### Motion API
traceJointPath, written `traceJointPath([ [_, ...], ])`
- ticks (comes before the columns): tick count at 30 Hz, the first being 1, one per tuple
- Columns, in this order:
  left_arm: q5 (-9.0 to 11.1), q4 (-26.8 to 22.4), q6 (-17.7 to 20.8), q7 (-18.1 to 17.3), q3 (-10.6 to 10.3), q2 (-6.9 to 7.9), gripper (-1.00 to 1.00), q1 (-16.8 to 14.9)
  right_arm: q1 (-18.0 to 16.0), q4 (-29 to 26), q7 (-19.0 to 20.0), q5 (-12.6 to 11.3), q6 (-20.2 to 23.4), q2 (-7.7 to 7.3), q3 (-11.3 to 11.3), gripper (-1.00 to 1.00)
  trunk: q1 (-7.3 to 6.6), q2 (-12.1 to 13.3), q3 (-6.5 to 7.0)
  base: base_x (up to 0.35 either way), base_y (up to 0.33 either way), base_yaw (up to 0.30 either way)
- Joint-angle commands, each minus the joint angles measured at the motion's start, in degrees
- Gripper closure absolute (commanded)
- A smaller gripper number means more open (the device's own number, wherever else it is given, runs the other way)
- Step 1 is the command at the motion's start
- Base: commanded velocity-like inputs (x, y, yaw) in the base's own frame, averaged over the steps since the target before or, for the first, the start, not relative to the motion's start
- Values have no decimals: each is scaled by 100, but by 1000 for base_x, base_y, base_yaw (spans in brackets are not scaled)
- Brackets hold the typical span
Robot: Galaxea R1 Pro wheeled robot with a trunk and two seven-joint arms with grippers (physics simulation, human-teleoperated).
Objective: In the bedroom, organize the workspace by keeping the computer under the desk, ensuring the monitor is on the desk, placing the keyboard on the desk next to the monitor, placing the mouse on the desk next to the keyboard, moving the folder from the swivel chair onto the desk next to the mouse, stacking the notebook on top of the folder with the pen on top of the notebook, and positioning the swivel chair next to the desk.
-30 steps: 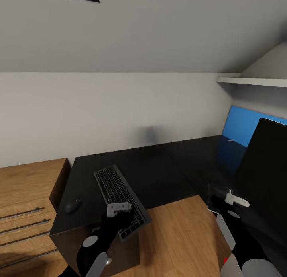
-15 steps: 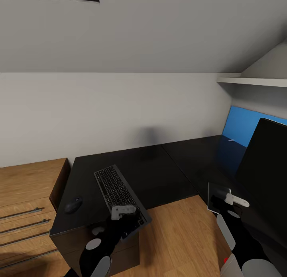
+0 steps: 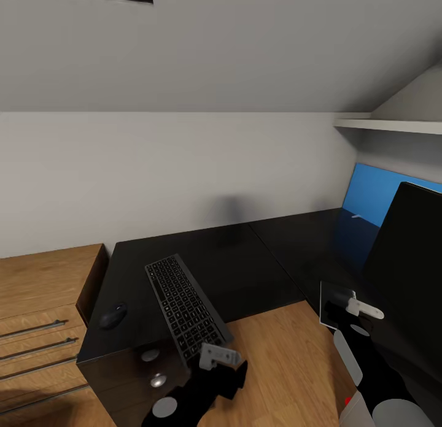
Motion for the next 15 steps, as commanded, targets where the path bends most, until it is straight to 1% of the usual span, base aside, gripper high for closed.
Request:
traceJointPath([
  [1,63,-9,5,59,-40,5,-100,-8,-2,-11,-27,-34,29,-2,6,-100,0,-3,-6,0,0,0],
  [12,76,-9,5,59,-98,-1,-100,-8,-2,-11,-27,-34,37,-2,6,-100,0,-3,-6,0,0,0],
  [15,79,-9,5,62,-102,-10,-100,-8,-2,-11,-27,-59,151,-2,6,-100,0,-3,-6,0,0,0],
])
